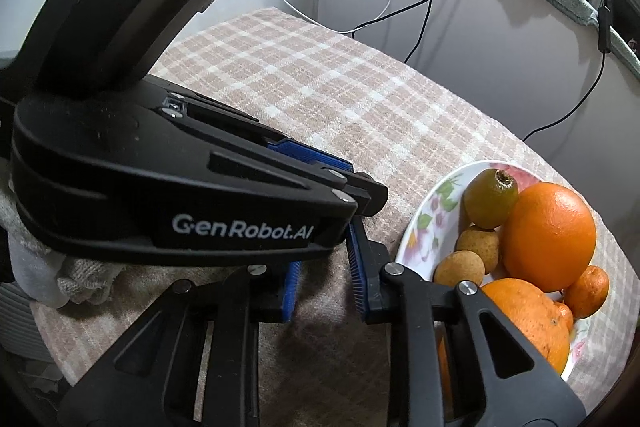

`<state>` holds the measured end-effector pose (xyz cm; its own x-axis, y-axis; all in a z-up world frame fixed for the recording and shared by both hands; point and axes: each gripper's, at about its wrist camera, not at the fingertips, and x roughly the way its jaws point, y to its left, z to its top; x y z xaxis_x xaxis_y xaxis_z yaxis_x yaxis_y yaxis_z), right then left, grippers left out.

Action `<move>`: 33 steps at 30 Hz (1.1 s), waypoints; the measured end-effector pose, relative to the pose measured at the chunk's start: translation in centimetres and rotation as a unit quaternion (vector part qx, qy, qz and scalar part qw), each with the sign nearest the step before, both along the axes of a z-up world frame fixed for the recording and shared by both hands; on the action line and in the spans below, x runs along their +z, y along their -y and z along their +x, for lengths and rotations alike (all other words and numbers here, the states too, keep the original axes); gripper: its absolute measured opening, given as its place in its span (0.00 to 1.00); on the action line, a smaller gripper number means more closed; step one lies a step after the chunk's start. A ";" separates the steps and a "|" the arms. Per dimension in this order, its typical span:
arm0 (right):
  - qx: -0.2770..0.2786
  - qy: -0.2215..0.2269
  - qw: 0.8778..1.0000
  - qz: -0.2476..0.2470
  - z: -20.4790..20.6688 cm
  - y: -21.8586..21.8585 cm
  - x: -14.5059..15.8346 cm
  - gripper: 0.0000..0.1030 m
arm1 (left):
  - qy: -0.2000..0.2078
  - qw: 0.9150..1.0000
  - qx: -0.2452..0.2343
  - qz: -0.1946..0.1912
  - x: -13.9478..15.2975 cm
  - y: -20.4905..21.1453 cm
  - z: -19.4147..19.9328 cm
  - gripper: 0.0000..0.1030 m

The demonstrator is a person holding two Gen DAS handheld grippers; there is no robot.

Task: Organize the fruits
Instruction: 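Close the right gripper on one plum while the left gripper grasps the other, then carry both dark plums over the plate with both grippers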

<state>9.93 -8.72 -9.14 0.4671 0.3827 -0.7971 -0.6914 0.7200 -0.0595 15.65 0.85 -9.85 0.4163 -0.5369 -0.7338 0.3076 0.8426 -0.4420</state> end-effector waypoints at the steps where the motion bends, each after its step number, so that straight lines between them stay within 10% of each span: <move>1: 0.000 -0.002 1.000 0.003 0.0 0.1 0.0 0.22 | 0.000 1.000 0.001 -0.002 0.0 0.0 0.0 0.21; 33: -0.001 0.003 0.997 0.078 -2.3 5.1 3.8 0.22 | 0.045 0.998 0.051 0.003 3.8 -1.4 -3.5 0.21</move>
